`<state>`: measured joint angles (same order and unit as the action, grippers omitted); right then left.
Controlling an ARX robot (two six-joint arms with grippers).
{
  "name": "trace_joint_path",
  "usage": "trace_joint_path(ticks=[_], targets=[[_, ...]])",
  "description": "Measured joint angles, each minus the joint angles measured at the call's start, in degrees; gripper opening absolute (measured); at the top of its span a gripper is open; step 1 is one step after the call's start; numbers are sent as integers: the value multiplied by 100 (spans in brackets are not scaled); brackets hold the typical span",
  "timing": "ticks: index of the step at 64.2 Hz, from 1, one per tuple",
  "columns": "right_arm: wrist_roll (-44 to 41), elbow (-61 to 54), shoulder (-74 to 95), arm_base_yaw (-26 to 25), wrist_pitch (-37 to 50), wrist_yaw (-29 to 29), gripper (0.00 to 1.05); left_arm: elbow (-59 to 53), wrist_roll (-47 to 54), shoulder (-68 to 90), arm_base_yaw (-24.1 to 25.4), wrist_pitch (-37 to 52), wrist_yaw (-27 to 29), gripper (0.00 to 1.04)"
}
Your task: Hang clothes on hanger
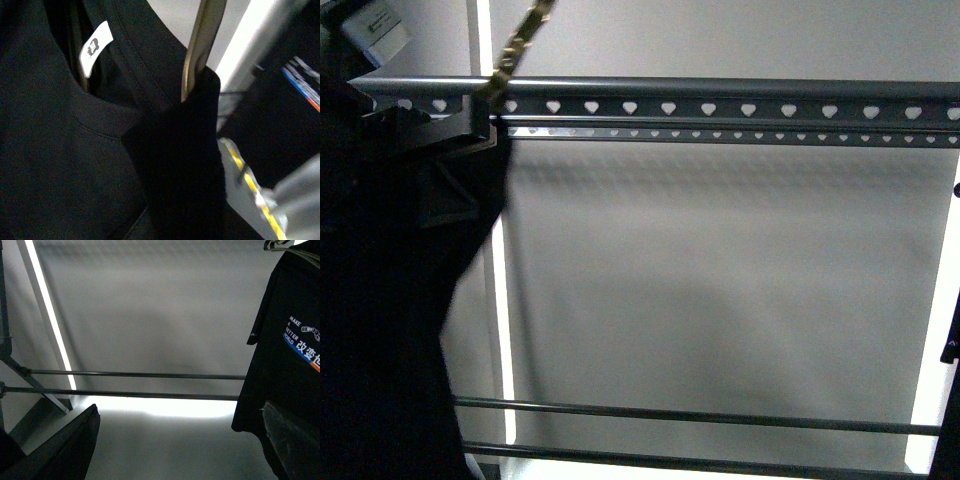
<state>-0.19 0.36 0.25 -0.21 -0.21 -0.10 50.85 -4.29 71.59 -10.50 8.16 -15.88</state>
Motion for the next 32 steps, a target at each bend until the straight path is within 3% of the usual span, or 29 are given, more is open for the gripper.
trace_joint_path(ticks=[4, 11, 17, 21, 27, 32], targets=[[0, 0, 0, 0, -2, 0, 97, -273, 476, -280, 138, 136, -837, 5], [0, 0, 0, 0, 0, -4, 97, -387, 1646, -402, 780, -2, -3069, 5], [0, 0, 0, 0, 0, -2, 97, 273, 3233, 258, 1467, -1700, -4966, 5], [0, 0, 0, 0, 0, 0, 97, 839, 4256, 756, 1657, -2828, -5410, 5], [0, 0, 0, 0, 0, 2, 97, 2337, 6203, 1941, 1825, -5274, -5746, 5], [0, 0, 0, 0, 0, 0, 97, 3108, 6717, 2514, 1812, -5851, -5724, 5]])
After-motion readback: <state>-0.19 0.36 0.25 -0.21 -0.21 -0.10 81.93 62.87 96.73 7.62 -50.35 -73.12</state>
